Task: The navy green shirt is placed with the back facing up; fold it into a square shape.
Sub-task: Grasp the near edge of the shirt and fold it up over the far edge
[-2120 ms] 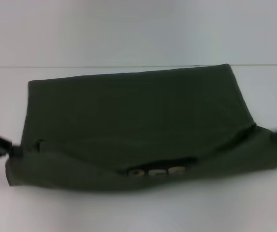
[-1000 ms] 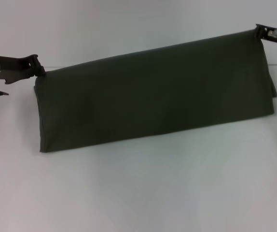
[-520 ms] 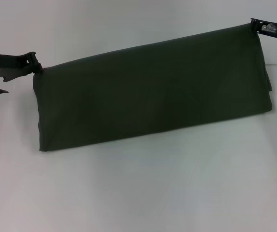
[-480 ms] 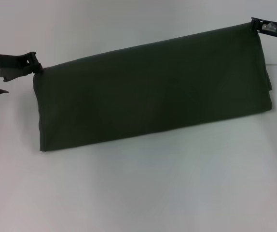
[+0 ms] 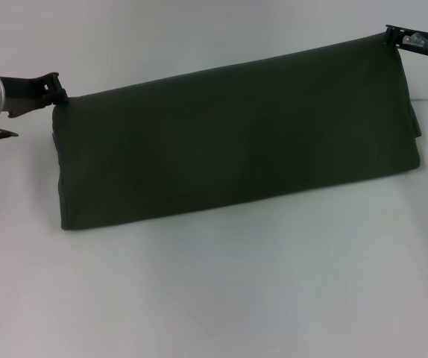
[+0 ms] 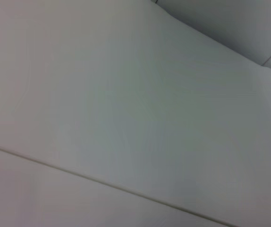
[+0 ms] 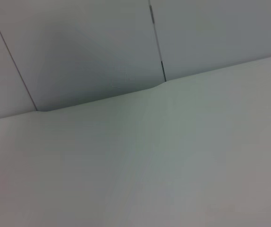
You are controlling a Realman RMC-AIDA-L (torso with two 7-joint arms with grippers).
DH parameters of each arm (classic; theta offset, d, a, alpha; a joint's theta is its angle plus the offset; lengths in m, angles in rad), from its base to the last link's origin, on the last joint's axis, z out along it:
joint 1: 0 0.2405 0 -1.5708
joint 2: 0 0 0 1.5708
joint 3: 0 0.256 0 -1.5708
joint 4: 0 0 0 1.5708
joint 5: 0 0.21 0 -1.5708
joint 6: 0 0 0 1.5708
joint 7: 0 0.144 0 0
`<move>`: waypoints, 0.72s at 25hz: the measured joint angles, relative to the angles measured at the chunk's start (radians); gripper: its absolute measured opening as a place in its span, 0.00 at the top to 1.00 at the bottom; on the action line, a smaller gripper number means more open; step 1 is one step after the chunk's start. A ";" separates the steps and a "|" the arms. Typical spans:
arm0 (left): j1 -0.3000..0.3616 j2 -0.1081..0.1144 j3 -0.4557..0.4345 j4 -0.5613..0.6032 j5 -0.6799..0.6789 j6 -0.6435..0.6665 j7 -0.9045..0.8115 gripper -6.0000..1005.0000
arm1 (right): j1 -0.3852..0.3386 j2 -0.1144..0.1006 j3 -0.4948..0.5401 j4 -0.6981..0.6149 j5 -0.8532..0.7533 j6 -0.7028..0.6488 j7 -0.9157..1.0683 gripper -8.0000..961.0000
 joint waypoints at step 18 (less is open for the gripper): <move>0.054 -0.051 -0.004 0.029 -0.154 -0.013 0.016 0.60 | -0.028 -0.067 0.044 -0.136 -0.040 -0.311 0.047 0.57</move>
